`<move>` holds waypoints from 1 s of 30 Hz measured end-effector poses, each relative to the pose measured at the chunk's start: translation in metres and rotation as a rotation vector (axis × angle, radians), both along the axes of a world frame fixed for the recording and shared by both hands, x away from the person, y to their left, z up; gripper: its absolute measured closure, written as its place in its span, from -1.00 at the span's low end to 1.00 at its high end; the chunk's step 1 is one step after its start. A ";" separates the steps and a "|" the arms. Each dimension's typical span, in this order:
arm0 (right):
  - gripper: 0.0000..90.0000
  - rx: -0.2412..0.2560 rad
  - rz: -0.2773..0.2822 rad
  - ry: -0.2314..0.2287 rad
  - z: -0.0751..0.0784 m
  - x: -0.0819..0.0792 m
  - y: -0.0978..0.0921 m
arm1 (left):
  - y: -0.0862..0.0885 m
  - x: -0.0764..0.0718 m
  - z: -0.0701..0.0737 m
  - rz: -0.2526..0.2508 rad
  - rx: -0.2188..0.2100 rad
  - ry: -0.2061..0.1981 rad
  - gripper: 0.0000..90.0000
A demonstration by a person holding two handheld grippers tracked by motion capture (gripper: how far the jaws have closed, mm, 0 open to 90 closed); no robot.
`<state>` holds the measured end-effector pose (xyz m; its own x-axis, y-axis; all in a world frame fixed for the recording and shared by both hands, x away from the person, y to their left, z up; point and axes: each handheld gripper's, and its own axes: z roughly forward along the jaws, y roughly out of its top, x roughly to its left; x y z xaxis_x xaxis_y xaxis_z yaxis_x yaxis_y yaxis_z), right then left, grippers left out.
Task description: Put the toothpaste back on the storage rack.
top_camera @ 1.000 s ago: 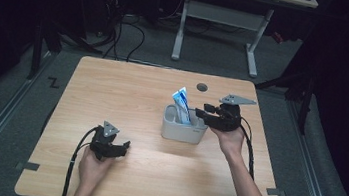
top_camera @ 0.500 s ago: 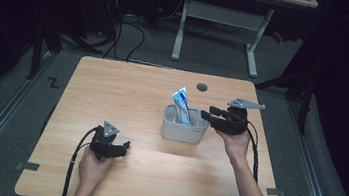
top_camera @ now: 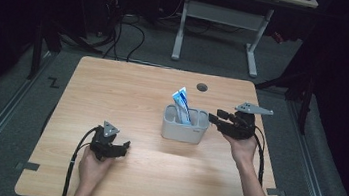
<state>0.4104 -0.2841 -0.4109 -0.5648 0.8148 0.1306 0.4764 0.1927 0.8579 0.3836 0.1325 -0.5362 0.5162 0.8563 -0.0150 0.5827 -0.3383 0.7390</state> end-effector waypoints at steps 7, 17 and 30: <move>0.20 0.007 -0.018 -0.006 -0.001 -0.006 -0.009 | 0.000 0.000 0.000 0.000 0.000 0.000 -0.45; 0.20 0.005 -0.032 -0.003 -0.003 -0.011 -0.019 | 0.001 0.000 0.000 -0.001 -0.005 0.001 -0.45; 0.19 0.017 -0.051 0.014 -0.010 -0.020 -0.032 | 0.000 0.000 0.000 -0.001 -0.001 0.000 -0.45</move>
